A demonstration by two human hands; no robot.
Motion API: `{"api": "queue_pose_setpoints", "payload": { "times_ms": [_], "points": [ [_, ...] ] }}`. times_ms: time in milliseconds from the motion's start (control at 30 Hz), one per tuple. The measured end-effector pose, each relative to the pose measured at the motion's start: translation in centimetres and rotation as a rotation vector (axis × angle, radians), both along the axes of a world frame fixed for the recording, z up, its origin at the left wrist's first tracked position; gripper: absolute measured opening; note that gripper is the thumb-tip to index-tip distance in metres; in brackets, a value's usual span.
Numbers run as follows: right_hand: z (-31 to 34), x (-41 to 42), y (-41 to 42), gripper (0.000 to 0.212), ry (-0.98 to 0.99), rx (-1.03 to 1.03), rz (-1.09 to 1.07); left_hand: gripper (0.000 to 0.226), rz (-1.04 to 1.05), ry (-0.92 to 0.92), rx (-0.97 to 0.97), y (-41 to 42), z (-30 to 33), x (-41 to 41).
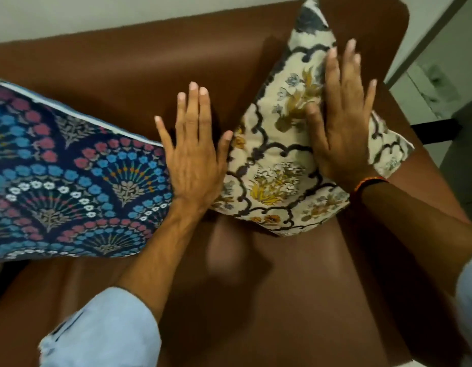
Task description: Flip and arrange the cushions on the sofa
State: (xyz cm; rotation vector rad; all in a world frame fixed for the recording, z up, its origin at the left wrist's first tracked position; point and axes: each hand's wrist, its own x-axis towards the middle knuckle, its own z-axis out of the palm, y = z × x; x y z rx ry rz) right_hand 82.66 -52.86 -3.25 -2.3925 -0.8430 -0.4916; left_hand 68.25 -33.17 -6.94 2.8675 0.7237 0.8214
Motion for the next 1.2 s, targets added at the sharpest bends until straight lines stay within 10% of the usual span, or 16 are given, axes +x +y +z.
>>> {"api": "queue_pose_setpoints", "payload": {
  "times_ms": [100, 300, 800, 1200],
  "points": [
    [0.9, -4.6, 6.2, 0.065, -0.230, -0.141, 0.181, 0.068, 0.037, -0.054, 0.048, 3.4, 1.2, -4.7],
    [-2.9, -16.7, 17.9, 0.062, -0.089, -0.213, 0.498, 0.060, 0.086, 0.008, 0.151, 11.4, 0.2, -15.7],
    [0.7, -27.8, 39.0, 0.070, -0.317, -0.092, 0.417, 0.059, 0.222, -0.151, -0.023, 30.1, 1.7, -28.9],
    [-5.6, -43.5, 55.5, 0.066, 0.034, -0.204, 0.748, 0.062, 0.355, 0.052, 0.017, 48.0, -0.4, -46.7]
  ]
}}
